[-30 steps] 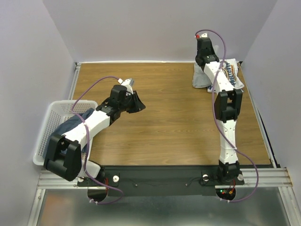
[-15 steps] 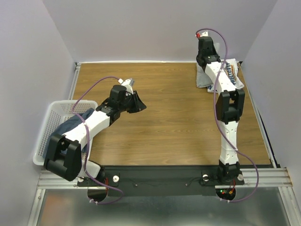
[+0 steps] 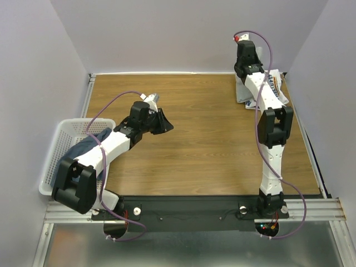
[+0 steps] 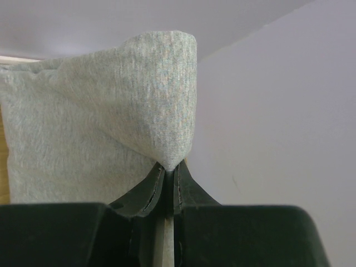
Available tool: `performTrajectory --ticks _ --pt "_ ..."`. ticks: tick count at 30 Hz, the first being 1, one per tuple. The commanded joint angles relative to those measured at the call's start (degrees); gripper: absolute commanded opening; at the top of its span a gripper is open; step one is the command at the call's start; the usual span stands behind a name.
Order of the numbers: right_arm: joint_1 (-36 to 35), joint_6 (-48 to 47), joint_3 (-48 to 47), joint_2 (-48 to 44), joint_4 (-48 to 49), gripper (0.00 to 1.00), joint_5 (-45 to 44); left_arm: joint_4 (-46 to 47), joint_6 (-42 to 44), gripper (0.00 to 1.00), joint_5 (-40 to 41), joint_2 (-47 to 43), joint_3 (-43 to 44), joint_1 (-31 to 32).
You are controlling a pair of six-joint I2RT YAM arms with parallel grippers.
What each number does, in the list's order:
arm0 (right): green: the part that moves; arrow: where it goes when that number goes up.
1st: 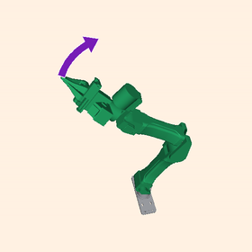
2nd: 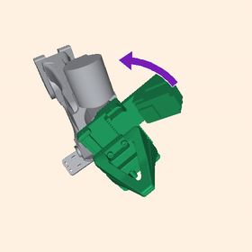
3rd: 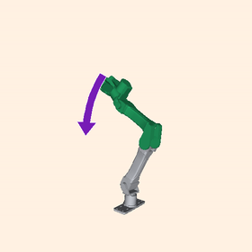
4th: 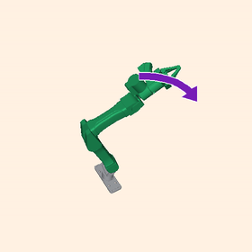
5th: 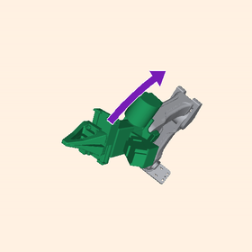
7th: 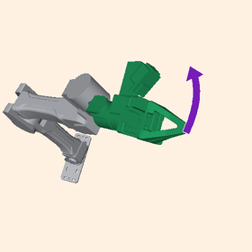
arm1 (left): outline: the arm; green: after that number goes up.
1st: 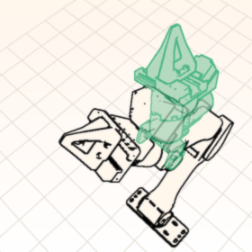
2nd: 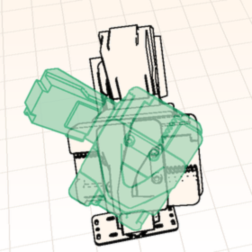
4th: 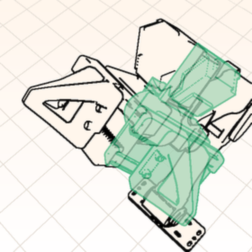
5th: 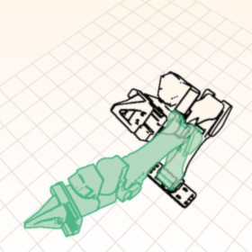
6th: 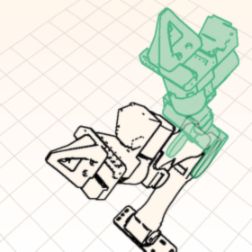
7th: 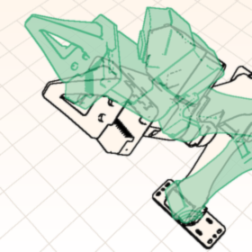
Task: Fold and stack the tank tops
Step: Neatly place the folded tank top to the corner
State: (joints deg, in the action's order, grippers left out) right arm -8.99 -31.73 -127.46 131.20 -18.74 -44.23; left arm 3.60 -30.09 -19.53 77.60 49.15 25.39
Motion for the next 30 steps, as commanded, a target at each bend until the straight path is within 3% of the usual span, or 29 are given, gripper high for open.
performTrajectory --ticks 1,20,25,27,28,30 --pt "0.7 -1.0 0.8 -5.8 5.7 0.04 -1.7 2.2 0.2 0.28 -1.2 -0.5 -0.4 -0.2" --pt "7.8 3.3 6.5 -3.8 6.2 0.03 2.4 2.9 -0.1 0.28 -2.6 1.7 -0.7 -0.2" --pt "8.7 4.7 6.4 -0.2 6.2 0.11 2.7 2.9 -0.1 0.28 -3.0 2.0 -0.6 -0.2" --pt "10.0 5.7 6.2 1.2 6.2 0.28 2.5 2.9 0.0 0.28 -3.1 2.1 -0.7 -0.2" --pt "10.2 6.2 6.1 1.5 6.2 0.49 2.2 2.9 0.1 0.28 -3.2 2.4 -0.7 -0.2" --pt "10.4 7.6 5.8 1.5 6.2 0.74 2.0 2.9 0.0 0.28 -3.2 2.4 -0.5 -0.2"
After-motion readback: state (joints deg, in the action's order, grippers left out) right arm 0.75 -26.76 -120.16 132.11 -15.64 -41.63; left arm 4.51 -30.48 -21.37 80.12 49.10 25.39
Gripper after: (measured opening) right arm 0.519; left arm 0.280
